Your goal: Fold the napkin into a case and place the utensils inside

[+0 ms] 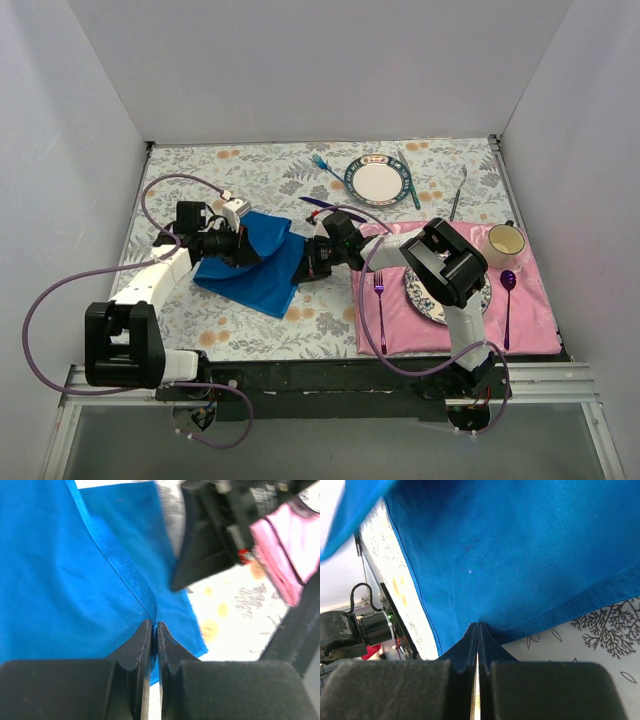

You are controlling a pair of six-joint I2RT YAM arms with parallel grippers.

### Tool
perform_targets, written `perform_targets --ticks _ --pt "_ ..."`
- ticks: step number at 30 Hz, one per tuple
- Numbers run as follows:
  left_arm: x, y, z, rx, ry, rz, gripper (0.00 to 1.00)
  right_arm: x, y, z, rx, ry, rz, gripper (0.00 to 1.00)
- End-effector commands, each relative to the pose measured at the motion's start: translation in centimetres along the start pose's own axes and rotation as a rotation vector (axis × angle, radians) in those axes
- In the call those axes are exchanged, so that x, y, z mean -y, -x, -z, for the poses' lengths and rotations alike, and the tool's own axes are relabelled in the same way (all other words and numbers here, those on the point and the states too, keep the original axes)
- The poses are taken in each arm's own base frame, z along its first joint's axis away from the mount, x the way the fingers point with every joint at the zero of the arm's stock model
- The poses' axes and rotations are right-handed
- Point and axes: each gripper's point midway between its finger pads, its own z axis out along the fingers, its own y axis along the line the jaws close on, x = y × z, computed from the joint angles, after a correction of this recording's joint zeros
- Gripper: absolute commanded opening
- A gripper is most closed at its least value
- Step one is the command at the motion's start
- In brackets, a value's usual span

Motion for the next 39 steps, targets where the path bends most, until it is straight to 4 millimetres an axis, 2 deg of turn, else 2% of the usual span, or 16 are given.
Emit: perform_targets --ticks 1,5,9,17,22,26,30,36,39 --pt "3.3 -0.1 -0.1 -0.012 -0.101 -0.008 0.00 3.4 -1.3 -0.5 -0.025 -0.124 -0.016 0.01" --pt "4.3 -1.3 -0.9 -0.040 -0.126 -0.008 0.00 3.5 -1.4 -0.5 -0.026 -0.126 -0.015 0.01" --pt "5.0 -1.5 -1.4 -0.049 -0.151 -0.022 0.00 3.8 -1.8 -0.5 -0.034 -0.130 -0.021 0.01" --pt "4.4 -4.2 -2.2 -0.181 -0.146 -0.079 0.00 3.4 -1.5 -0.3 -0.020 -0.123 -0.025 0.01" --pt "3.5 -5.4 -2.6 -0.227 -0.113 -0.087 0.00 1.7 -0.7 0.1 -0.003 -0.082 -0.031 0.01" --pt "3.2 -5.6 -2.9 -0.238 -0.102 -0.080 0.00 -0.3 0.3 0.7 -0.001 -0.055 -0.025 0.01" --pt "3.0 -5.5 -2.8 -0.237 -0.089 -0.083 0.00 -2.0 1.2 2.3 0.013 -0.049 0.013 0.01" --pt "3.3 -5.0 -2.7 -0.222 -0.092 -0.082 0.00 -1.7 0.6 4.0 0.020 -0.080 -0.015 0.01" --pt "3.2 -5.2 -2.7 -0.226 -0.090 -0.082 0.00 -1.7 0.3 3.8 0.020 -0.063 -0.044 0.01"
